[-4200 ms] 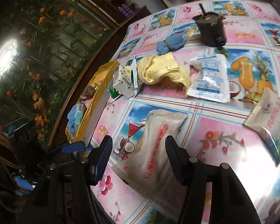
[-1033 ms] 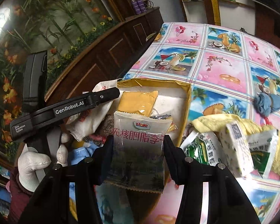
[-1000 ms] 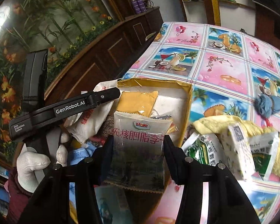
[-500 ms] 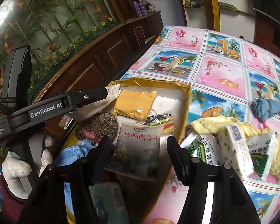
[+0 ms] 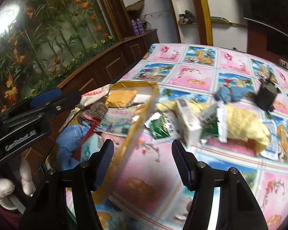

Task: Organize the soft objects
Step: 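Carry the white tissue bag and Dole packet into the tray and release both, then reach the right gripper to the yellow towel and grasp it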

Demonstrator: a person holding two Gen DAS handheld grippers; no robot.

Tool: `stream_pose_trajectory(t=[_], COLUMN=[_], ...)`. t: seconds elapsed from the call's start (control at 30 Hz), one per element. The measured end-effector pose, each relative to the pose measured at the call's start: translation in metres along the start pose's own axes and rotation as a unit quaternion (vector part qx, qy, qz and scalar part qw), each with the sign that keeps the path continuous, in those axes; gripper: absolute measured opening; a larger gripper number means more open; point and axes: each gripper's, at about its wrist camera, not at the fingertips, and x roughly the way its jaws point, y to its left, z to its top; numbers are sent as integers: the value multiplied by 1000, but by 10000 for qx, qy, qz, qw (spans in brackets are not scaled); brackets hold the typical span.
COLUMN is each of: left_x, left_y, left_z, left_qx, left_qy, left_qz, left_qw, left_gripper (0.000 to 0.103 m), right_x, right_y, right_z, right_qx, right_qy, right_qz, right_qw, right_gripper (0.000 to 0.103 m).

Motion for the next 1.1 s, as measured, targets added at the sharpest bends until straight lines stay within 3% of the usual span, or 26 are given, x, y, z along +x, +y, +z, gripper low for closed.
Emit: stream_pose_trajectory(t=[0.27,0.53,0.9,1.03,1.1], left_x=[-28,-30,-12,-1,6], left_y=[-63,-110,-142,-145,-145], left_z=[-11,-16,-22,-27,-34], left_qx=[490,903,1140,1071,953], left_qy=[-25,75,326,534,716], left_qz=[-143,-151,-299,-512,-790], left_qw=[9987,9958,9925,9915,9897], left_gripper=[62,62,62,62,62], right_x=[-35,-61,-72,-68,-66], right_y=[-49,-94,-142,-149,-151], right_z=[-26,-41,-55,-55,-56], right_qx=[480,906,1387,1466,1504], right_qy=[-189,-397,-476,-433,-419], right_qz=[-156,-342,-460,-464,-469], right_qw=[9985,9945,9881,9872,9866], right_gripper=[63,64,64,64,64])
